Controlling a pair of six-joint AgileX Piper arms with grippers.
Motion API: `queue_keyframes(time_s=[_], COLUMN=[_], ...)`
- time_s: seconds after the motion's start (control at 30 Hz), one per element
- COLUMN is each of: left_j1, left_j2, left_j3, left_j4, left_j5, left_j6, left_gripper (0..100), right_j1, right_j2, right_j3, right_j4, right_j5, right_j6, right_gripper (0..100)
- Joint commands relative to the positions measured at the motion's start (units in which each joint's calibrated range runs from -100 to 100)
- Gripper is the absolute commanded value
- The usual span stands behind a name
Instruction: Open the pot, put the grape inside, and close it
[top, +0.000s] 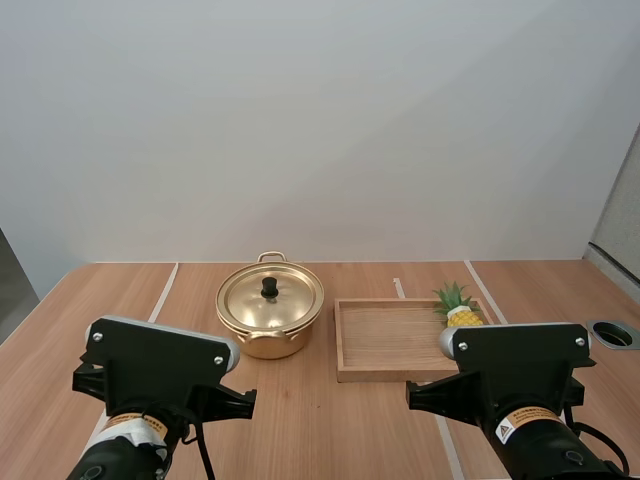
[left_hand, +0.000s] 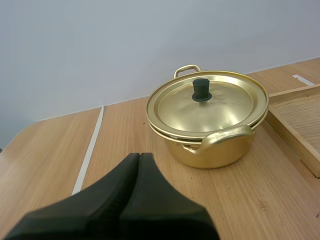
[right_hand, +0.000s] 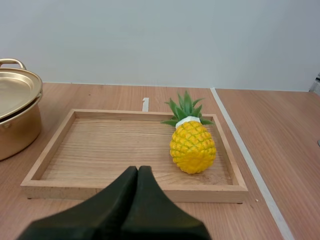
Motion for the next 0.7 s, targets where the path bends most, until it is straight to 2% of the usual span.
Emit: queue_keyframes(time_s=[0.0,0.43,0.53,0.67], left_j1=[-0.13,-0.13,-0.13,-0.13], left_j2=[-0.2,-0.2,-0.2,-0.2], left_j3=[0.1,0.1,0.1,0.1], left_j4=[0.0,-0.1,-1.6,-3.5], left_j5=[-2.1,-3.9,-0.1,3.5], left_j6=[-1.6,-10.1,-16.3,-17.0], left_gripper=[0,0,0,0], right_j1=[-0.2,-0.2,-0.2,-0.2], right_j2=[-0.4,-0.4,-0.4,-0.4], right_j3=[0.2,0.2,0.2,0.2], right_j4=[0.5,0.5,0.5,0.5], right_j5=[-1.6,-1.6,-1.6,-1.6], right_j6=[0.0,0.0,0.0,0.0], right_gripper=[0,0,0,0])
